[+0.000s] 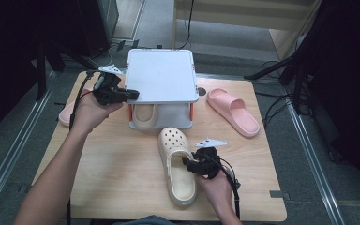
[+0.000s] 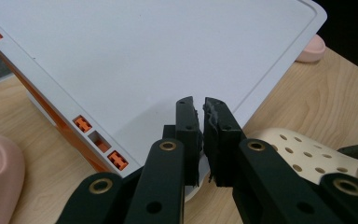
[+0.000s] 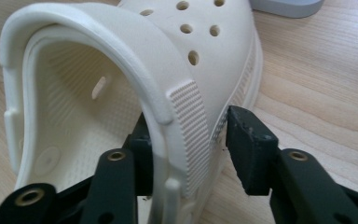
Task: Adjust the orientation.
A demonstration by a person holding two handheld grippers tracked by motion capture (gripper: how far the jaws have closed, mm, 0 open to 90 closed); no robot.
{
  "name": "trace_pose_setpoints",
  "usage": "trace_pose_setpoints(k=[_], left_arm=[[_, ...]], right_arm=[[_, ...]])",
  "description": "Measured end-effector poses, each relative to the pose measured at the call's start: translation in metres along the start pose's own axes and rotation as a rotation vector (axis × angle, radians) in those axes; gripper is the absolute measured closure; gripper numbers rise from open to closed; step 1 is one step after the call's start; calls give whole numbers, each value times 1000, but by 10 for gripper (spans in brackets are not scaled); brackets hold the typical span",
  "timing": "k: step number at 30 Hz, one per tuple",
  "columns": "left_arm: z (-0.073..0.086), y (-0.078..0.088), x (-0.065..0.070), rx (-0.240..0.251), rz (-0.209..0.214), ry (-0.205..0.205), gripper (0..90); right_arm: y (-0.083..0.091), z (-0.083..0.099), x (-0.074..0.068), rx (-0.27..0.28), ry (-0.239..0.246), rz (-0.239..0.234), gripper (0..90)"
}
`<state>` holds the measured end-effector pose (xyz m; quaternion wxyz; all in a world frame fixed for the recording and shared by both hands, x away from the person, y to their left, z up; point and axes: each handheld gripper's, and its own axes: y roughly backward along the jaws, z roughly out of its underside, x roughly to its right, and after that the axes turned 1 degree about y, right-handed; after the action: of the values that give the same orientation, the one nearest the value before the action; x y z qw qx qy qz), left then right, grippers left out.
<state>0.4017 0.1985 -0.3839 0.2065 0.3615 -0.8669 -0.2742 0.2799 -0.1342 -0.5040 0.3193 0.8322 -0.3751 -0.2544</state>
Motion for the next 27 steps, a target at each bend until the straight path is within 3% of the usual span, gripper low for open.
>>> trace_pose_setpoints(k=[5,8,11,17,19,27], left_arm=[[0,0,2,3,-12,-6,837],[1,0,2,3,-13,-9,837],[1,0,2,6,-14,-10,836],[1,0,2,8,-13,-7,834],[1,0,2,9,-14,-6,834],[2,-1,4,12,-21,-5,833]], right_arm=[[2,-4,5,3,3,27,707],[4,-6,7,3,15,49,730],[7,-11,15,-2,-11,36,757],[8,-23,16,-4,-20,30,767],[9,-34,15,12,6,37,766],[2,-64,20,38,31,68,766]])
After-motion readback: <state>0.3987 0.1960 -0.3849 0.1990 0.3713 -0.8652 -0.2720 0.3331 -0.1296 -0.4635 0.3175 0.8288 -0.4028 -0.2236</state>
